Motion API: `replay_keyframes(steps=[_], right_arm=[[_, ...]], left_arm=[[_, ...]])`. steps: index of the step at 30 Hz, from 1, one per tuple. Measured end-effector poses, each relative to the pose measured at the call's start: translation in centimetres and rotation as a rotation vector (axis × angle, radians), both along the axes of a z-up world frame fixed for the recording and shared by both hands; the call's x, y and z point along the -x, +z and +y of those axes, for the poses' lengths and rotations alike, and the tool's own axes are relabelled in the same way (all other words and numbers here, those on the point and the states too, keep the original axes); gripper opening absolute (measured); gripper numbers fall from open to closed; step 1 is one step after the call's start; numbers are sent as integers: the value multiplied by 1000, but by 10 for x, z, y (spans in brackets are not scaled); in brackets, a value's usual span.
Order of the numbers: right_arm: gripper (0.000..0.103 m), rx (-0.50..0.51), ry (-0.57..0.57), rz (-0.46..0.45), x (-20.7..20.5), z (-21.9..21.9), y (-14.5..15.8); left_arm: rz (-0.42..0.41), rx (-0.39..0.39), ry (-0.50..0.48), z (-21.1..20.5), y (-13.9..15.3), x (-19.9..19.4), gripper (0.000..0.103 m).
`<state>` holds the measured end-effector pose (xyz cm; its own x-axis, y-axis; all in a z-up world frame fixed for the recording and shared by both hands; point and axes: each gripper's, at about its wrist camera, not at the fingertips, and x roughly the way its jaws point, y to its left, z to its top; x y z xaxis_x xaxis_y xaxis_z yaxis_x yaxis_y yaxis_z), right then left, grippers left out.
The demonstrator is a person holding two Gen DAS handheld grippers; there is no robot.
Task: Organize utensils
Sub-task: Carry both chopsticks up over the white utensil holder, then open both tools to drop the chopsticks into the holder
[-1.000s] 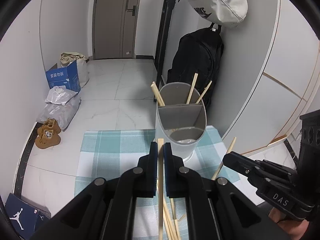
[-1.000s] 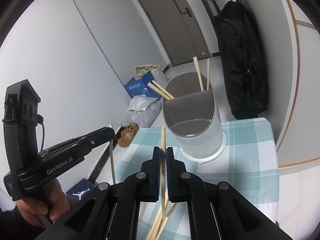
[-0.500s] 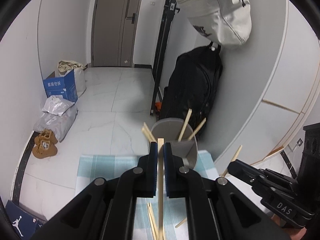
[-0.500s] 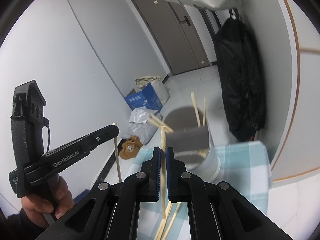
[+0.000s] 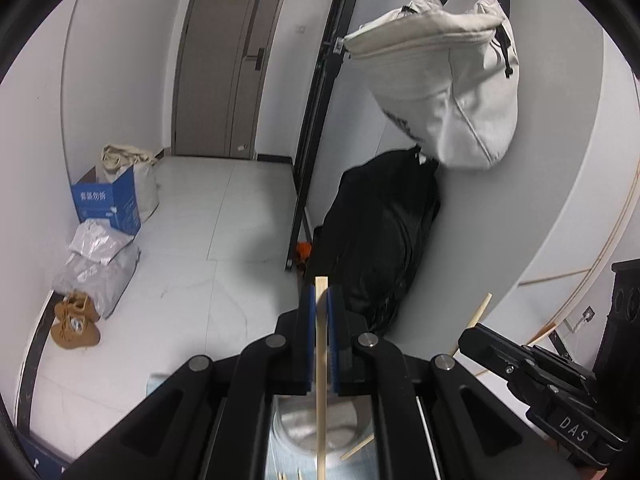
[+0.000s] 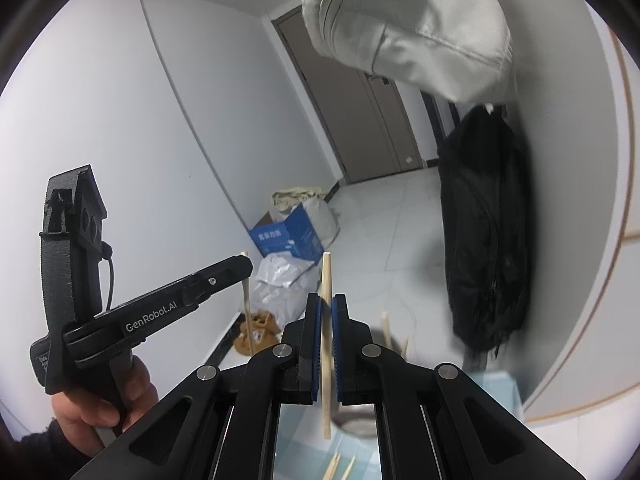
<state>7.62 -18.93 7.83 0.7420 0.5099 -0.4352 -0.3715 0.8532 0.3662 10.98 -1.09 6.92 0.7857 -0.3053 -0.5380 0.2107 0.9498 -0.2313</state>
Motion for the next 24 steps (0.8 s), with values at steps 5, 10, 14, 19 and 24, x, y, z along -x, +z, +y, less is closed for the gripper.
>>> replay_keyframes(steps=[5,10,14,19,24], right_arm=[[4,17,-12,-23,-22,1,13],[4,47,-22,-37,-47,3,13],[4,72,-22,-51,-61,8,11],[5,97,-25,-67,-69,14,1],[5,102,-14,-40,-83,18,-12]], left_arm=[[-29,10,19,-1,2,-22,2],[-75,53,69,5,-7,-39,2],[-103,97,113,11,-18,-52,2],[-128,83,172,10,-32,-62,2],[-156,85,182,10,-45,-63,2]])
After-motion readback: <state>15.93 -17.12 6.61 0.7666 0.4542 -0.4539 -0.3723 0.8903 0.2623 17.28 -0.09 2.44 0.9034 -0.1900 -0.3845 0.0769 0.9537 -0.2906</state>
